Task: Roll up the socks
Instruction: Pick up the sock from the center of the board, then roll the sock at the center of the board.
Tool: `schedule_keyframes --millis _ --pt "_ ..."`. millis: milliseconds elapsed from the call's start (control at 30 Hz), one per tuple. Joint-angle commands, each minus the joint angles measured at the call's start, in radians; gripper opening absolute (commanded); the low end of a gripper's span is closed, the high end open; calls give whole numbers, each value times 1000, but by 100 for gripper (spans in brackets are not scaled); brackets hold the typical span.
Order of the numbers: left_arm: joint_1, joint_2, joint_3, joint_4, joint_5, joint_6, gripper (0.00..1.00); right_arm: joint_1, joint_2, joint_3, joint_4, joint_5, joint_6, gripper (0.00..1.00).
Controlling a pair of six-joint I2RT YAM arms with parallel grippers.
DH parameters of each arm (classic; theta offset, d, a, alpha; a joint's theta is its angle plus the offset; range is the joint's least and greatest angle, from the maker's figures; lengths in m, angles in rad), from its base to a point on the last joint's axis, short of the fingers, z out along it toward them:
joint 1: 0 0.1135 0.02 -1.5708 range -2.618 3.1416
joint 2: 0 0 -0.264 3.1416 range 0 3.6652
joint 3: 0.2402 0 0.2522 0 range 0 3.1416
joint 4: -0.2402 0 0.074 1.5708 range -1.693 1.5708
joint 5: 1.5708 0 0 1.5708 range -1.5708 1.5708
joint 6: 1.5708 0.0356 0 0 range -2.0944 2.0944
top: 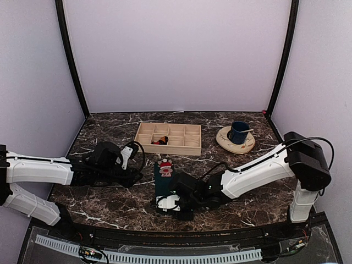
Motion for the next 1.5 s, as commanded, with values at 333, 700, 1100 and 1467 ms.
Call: schedule_keyframes --millis 333,700,1100,1467 --pt "-28 -32 -30 5 -31 37 31 -41 67 46 -130 -96 21 0" --pt "-42 -58 -40 1 -42 65 31 -112 86 188 -279 -302 132 0" --pt "-99 -71 -45 -2 -73 67 31 -204 169 332 -404 -614 182 0" --pt "-207 -62 -25 -41 -156 52 31 -284 249 400 -468 -786 224 0"
